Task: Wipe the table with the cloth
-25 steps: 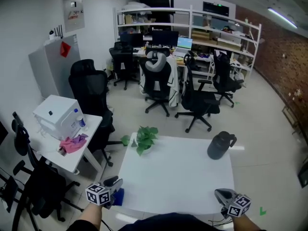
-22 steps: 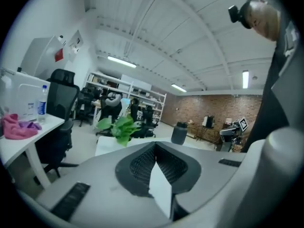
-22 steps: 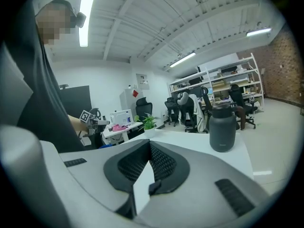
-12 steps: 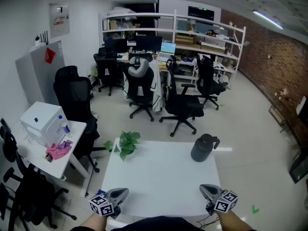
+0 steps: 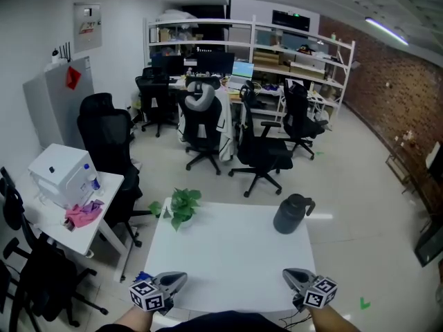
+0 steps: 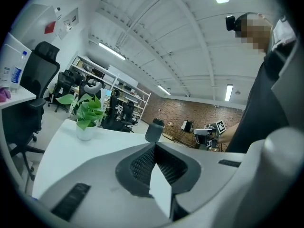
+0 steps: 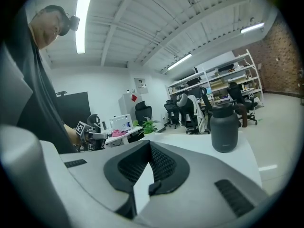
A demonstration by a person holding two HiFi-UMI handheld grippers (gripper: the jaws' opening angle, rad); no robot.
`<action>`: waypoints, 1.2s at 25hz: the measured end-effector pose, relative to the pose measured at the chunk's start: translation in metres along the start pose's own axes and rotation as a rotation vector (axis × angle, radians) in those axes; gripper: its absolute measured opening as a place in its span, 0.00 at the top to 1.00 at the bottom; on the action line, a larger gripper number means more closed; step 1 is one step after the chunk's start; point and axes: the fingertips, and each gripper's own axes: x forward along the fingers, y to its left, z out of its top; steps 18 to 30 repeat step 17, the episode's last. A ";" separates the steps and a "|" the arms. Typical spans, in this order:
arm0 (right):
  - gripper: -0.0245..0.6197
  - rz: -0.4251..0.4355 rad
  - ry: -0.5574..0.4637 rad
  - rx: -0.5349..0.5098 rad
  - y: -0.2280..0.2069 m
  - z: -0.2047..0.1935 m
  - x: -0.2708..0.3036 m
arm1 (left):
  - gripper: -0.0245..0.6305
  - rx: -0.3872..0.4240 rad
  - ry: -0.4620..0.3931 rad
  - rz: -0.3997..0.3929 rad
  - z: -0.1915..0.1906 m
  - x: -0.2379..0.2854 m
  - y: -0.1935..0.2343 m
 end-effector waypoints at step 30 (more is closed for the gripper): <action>0.95 -0.007 0.011 -0.021 -0.003 -0.002 -0.006 | 0.96 0.009 0.011 -0.005 -0.001 -0.003 0.000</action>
